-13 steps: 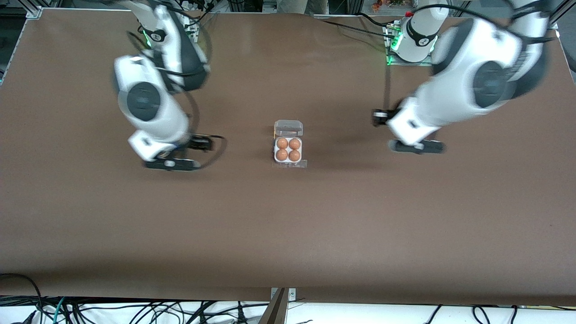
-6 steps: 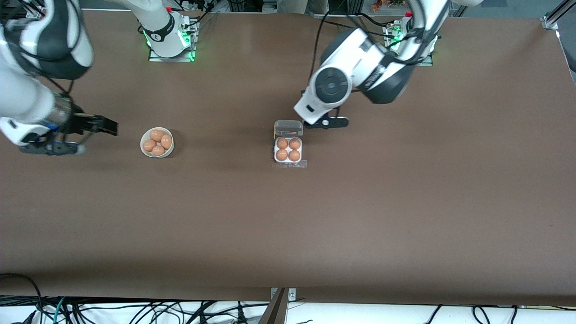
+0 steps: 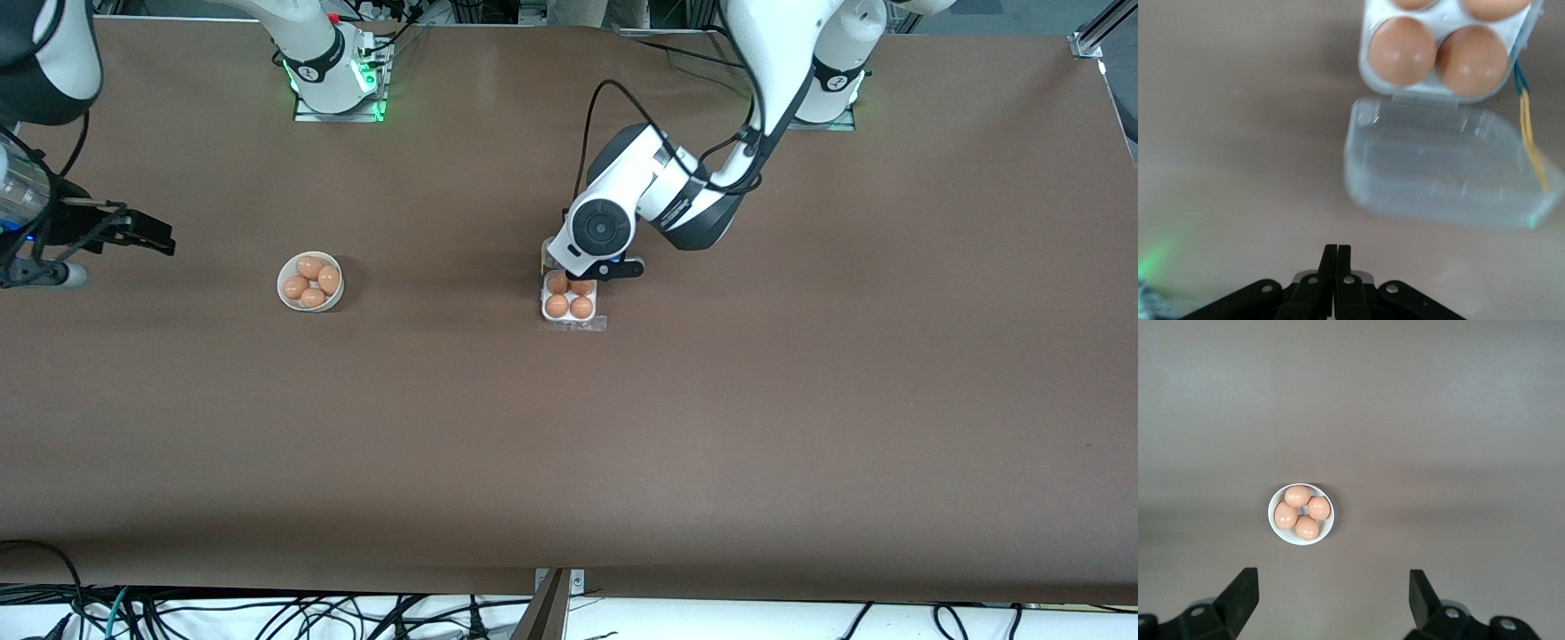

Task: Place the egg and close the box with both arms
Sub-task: 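Fold the clear lid over the eggs with the left gripper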

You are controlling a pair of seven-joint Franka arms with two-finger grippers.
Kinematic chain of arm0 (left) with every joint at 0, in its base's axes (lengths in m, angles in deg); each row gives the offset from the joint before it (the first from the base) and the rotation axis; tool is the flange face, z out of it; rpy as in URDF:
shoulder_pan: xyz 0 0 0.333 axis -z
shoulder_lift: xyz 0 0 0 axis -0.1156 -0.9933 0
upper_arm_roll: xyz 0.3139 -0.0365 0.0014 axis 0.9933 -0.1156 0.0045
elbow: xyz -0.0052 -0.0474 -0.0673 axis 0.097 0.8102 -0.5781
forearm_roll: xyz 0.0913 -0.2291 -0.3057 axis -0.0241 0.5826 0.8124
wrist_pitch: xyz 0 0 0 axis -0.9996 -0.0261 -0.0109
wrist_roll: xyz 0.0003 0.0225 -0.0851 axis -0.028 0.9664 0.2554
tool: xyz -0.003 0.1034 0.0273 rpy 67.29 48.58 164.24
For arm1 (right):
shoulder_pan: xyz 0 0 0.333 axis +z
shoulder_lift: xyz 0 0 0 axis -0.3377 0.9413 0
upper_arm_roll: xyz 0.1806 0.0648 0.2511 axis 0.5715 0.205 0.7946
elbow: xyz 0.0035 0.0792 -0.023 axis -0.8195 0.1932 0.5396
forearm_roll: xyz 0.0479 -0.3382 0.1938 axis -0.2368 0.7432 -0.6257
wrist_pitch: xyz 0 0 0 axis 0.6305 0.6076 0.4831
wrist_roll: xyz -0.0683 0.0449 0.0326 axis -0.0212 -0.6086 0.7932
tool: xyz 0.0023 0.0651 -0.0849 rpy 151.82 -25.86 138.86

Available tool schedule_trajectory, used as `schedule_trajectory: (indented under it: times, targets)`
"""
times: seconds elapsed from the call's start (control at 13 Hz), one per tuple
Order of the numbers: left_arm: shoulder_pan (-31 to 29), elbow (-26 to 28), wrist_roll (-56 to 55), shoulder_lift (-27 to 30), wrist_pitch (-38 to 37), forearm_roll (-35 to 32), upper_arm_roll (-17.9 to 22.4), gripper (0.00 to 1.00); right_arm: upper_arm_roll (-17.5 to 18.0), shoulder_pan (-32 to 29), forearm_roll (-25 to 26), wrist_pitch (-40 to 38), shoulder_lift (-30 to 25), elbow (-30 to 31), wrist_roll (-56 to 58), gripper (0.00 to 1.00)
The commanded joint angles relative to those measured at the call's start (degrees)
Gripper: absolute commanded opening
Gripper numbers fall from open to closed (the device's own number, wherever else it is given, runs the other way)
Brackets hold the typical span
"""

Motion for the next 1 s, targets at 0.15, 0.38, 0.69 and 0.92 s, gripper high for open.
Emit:
schedule_trajectory:
  times: [0.15, 0.38, 0.69, 0.92]
  targets:
    - [1.4, -3.5, -1.4, -3.2, 3.4, 1.2, 1.1, 0.06, 12.6, -12.0, -0.9, -2.3, 0.5, -1.2, -0.2, 1.00]
    - [-0.3, -8.1, -1.2, -3.1, 3.4, 1.1, 1.6, 0.08, 28.7, -26.8, -1.0, -2.7, 0.5, -3.5, -0.6, 1.00]
    - [-3.4, -10.0, 0.5, -1.7, 2.7, 0.4, 1.7, 0.16, 48.9, -44.2, -0.9, -4.1, 0.3, -3.7, -1.0, 1.00]
    - [-7.6, -11.4, 1.6, 2.9, -1.3, -6.0, 2.9, 0.57, 47.1, -41.5, -0.9, -4.1, 0.8, -3.7, -1.4, 1.00]
